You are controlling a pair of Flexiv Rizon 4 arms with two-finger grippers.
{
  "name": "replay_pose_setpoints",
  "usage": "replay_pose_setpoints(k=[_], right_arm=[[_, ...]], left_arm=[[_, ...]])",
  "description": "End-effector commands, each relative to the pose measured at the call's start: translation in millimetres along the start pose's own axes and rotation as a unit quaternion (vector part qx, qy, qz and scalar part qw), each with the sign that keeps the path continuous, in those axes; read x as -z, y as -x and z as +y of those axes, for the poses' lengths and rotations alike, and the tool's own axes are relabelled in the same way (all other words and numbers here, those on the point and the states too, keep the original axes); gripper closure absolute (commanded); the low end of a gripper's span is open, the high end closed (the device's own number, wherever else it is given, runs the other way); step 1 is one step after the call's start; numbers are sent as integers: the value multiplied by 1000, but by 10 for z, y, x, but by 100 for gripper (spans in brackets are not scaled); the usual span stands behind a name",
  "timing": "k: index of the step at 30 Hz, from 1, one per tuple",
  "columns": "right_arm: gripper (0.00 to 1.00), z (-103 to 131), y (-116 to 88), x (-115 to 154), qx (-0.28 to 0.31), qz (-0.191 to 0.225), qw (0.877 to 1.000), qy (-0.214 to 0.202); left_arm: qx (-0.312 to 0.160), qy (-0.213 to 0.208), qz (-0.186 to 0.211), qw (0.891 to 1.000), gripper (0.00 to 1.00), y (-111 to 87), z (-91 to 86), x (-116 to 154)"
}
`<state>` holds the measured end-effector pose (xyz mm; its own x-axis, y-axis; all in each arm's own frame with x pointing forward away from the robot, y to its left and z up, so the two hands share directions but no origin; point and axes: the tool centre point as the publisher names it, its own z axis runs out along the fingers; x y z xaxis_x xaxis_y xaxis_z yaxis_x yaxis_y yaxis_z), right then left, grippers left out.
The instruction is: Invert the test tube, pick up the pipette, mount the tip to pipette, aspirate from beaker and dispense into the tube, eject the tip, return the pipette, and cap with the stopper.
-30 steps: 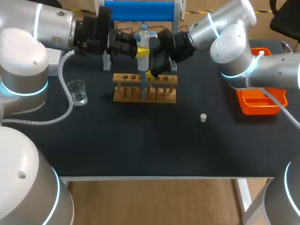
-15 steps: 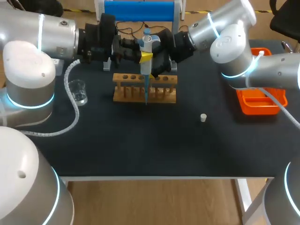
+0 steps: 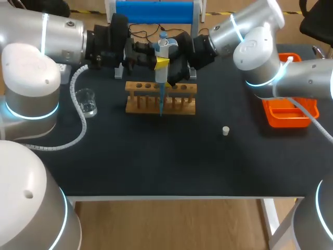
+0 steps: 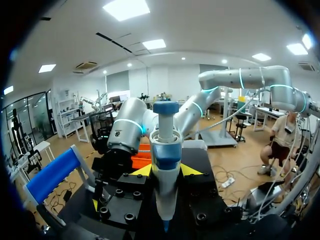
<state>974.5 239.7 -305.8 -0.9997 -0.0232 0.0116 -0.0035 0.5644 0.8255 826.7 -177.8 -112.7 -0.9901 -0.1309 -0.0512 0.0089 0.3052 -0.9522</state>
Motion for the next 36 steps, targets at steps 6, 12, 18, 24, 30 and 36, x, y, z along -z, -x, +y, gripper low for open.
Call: replay_pose_setpoints(k=[6,12,18,24,30,36], right_arm=[[0,-7,-36,113,6,-9,1000,1],[0,-2,-149,370,21,-24,999,3],[0,-84,-323,700,27,-36,999,1],[0,-183,-667,1104,23,-42,998,32],[0,-207,-1056,1364,26,-37,996,80],[0,-80,-1348,1437,43,-20,991,127]], left_arm=[[-1,-2,-1,1000,100,-10,2,9],[-1,-2,-1,1000,100,-10,2,9],[-1,-2,-1,1000,100,-10,2,9],[-1,-2,-1,1000,100,-10,2,9],[-1,-2,-1,1000,100,-10,2,9],[-1,-2,-1,1000,100,-10,2,9]])
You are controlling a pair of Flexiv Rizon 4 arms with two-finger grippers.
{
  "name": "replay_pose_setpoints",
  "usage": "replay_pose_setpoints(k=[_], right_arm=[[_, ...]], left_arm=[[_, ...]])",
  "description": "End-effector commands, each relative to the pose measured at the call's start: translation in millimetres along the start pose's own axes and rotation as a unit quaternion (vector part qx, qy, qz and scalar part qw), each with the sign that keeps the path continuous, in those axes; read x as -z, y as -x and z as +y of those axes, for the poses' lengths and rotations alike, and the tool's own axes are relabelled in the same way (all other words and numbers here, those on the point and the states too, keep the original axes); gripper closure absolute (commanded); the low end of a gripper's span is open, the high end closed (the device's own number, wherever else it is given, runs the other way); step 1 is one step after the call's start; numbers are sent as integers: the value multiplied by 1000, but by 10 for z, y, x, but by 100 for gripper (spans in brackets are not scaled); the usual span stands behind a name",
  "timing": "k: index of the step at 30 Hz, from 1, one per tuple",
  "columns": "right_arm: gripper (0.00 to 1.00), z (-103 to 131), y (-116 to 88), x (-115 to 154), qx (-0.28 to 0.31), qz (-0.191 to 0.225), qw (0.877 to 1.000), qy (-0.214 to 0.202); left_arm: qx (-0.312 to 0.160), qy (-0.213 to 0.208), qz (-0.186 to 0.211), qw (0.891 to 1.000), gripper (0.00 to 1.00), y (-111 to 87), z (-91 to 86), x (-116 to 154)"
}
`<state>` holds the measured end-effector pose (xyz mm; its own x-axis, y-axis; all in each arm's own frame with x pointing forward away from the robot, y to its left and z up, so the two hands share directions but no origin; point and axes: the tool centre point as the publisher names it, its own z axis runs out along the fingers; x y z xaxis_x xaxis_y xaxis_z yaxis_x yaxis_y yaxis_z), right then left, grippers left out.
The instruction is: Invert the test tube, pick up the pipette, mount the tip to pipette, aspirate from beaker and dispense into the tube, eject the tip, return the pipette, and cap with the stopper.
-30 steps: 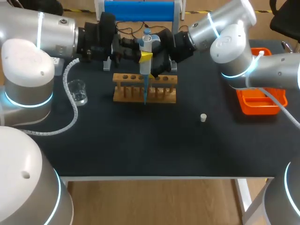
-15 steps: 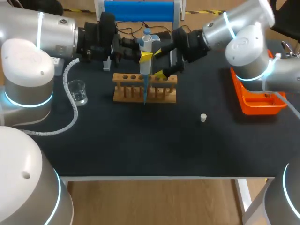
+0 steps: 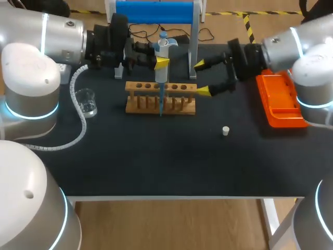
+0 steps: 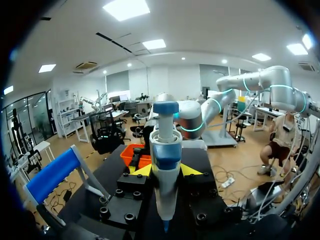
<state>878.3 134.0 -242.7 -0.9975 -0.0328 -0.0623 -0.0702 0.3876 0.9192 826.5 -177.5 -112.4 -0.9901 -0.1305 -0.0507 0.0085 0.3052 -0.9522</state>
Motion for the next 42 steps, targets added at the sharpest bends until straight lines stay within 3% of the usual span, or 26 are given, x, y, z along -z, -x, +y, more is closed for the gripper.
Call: replay_pose_setpoints(k=[1,10,22,36,42], right_arm=[[0,101,-376,238,12,-4,999,36],[0,476,-575,199,34,35,993,109],[0,799,-595,-148,-5,95,986,140],[0,991,-498,-399,-29,106,977,181],[0,1052,-555,-451,-27,78,978,189]], left_arm=[[-1,-2,-1,1000,100,-9,4,6],[-1,-2,-1,1000,100,-9,4,6],[-1,-2,-1,1000,100,-9,4,6],[-1,-2,-1,1000,100,-9,4,6],[-1,-2,-1,1000,100,-9,4,6]])
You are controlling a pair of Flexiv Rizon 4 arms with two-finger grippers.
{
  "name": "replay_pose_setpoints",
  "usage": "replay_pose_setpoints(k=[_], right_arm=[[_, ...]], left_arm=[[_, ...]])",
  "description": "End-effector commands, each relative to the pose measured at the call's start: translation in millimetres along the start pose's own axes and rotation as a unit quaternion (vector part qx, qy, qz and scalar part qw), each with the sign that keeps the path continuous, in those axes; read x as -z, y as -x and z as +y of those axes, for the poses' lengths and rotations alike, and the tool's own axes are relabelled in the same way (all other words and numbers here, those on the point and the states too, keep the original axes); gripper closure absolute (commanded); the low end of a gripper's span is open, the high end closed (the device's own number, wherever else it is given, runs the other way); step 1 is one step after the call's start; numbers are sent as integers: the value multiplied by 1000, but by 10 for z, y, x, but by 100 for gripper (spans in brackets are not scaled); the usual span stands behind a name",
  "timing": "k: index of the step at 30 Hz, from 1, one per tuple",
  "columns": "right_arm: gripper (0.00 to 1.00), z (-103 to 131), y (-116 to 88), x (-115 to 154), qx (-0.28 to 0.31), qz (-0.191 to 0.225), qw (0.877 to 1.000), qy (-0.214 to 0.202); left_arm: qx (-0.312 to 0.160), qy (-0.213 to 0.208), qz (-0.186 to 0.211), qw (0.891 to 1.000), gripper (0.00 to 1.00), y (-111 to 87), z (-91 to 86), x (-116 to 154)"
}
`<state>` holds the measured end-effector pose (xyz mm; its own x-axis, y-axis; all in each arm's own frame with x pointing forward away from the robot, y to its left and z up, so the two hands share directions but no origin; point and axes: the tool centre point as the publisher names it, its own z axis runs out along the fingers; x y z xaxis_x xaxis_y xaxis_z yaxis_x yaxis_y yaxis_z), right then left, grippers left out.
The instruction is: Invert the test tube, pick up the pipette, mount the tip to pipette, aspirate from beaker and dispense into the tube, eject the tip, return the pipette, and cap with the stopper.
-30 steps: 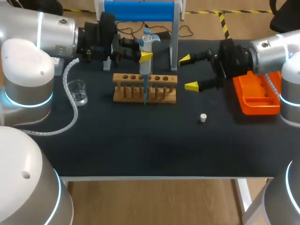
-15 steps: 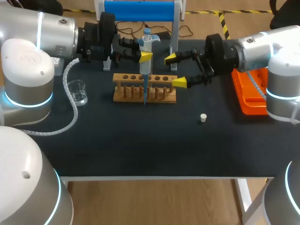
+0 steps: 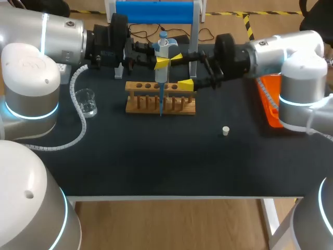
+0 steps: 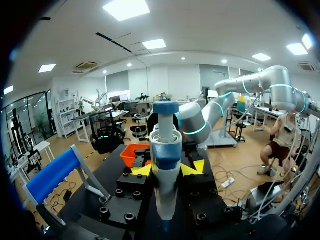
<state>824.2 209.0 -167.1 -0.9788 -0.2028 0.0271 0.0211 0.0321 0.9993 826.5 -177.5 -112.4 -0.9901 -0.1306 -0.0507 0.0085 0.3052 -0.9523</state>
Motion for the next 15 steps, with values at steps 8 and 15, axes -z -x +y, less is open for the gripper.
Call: replay_pose_setpoints(k=[8,15], right_arm=[[0,22,-133,-134,0,-45,999,-1],[0,46,-165,-224,-8,-51,999,-4]], left_arm=[[-1,-2,-1,1000,100,-9,4,5],[-1,-2,-1,1000,100,-9,4,5]])
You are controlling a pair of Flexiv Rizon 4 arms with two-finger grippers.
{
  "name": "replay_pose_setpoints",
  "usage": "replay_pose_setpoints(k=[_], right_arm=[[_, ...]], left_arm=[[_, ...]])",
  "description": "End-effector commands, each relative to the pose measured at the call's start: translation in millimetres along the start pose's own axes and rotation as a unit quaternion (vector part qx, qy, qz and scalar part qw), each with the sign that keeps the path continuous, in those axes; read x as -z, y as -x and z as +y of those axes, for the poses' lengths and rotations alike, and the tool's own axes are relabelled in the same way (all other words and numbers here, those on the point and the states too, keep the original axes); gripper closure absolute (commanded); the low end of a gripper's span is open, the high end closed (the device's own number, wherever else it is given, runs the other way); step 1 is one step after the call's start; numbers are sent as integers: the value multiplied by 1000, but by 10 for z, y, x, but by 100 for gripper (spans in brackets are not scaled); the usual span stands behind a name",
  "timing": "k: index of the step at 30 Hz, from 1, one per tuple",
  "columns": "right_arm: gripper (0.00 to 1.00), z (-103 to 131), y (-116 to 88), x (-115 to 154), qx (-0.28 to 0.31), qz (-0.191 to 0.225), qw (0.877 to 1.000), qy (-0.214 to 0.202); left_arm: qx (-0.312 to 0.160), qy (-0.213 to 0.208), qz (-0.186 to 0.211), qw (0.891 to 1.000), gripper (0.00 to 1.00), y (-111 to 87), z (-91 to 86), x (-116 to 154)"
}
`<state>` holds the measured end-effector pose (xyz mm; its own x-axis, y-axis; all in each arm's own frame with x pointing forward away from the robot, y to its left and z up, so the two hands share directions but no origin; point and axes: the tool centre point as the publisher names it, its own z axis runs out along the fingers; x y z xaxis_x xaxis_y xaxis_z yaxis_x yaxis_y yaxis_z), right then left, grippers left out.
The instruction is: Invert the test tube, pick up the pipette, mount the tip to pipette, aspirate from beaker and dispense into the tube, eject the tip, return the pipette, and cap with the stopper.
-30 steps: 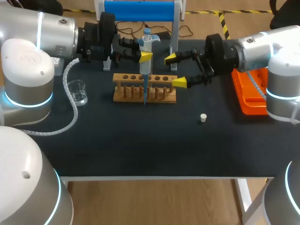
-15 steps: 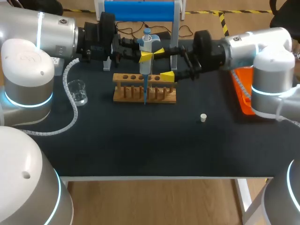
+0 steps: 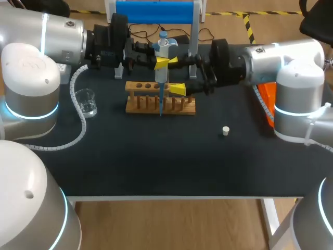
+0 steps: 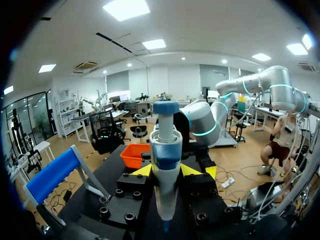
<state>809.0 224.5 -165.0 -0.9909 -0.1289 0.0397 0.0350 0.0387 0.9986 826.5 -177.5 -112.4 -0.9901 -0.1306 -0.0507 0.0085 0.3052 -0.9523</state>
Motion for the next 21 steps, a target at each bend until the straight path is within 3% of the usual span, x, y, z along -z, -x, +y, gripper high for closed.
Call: replay_pose_setpoints(k=[1,21], right_arm=[[0,31,-52,-51,-1,-13,1000,-2],[0,180,44,-254,1,-12,1000,7]], left_arm=[[-1,-2,-1,1000,100,-9,4,5],[-1,-2,-1,1000,100,-9,4,5]])
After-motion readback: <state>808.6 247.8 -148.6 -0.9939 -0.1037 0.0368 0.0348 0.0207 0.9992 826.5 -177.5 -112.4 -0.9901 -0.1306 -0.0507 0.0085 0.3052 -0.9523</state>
